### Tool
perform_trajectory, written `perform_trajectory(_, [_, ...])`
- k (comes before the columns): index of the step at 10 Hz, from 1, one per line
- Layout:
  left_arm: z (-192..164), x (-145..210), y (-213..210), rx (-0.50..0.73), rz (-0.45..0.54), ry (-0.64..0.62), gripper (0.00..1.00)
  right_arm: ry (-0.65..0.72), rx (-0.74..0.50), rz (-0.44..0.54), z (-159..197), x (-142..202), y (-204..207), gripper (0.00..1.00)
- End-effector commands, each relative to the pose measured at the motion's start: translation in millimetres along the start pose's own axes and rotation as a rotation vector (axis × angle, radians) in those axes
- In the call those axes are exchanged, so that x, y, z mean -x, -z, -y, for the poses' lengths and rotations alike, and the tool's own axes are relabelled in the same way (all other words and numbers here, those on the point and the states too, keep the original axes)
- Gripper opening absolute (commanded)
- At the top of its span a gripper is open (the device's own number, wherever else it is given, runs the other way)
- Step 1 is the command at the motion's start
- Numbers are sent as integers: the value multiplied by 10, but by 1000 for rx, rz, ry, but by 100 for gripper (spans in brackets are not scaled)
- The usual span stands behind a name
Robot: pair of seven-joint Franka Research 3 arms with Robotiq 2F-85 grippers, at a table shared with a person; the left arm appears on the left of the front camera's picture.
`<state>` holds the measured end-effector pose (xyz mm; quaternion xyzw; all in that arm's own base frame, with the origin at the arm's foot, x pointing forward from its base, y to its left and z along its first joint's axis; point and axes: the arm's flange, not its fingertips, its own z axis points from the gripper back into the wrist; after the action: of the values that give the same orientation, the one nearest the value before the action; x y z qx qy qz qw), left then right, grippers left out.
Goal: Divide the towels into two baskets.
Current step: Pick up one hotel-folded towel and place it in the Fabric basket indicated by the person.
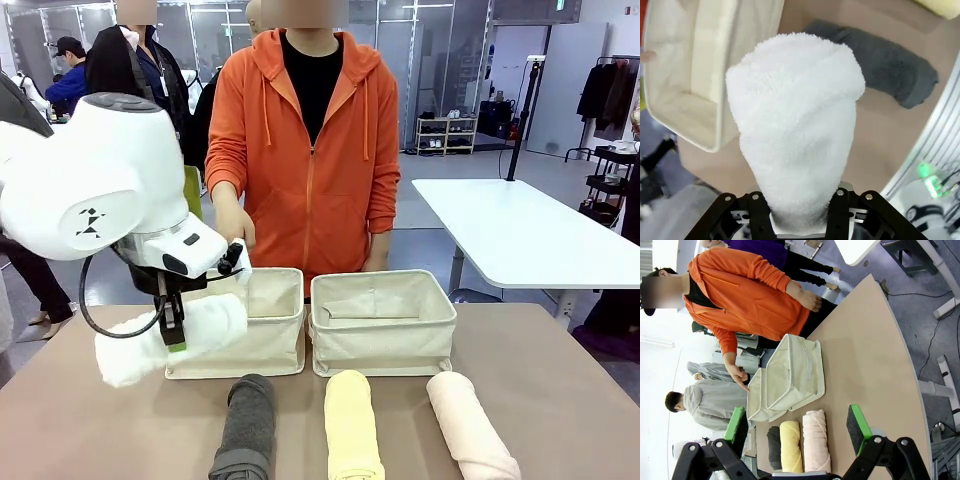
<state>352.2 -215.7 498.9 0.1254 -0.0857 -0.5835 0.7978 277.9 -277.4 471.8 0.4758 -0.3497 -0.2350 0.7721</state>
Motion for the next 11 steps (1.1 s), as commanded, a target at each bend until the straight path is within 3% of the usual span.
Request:
perform_trajectory(1, [-287, -262, -63, -108, -2, 229, 40, -3, -13, 10, -16, 9, -17, 100])
perform_trajectory(4, [-808, -634, 205, -146, 29, 330, 40, -3, -13, 10, -16, 9, -17, 100])
perform_trajectory(6, [-1045, -778, 437, -174, 88, 331, 40, -3, -13, 10, -16, 9, -17, 100])
perform_trajectory(7, [-1152, -799, 549, -190, 41, 356, 40, -3, -13, 10, -16, 9, -17, 100])
perform_trajectory(9, [-1452, -854, 736, -150, 97, 338, 40, -3, -13, 10, -16, 9, -17, 100])
perform_trajectory(11, [-1670, -921, 878, -123, 70, 341, 40, -3, -13, 10, -16, 9, -17, 100])
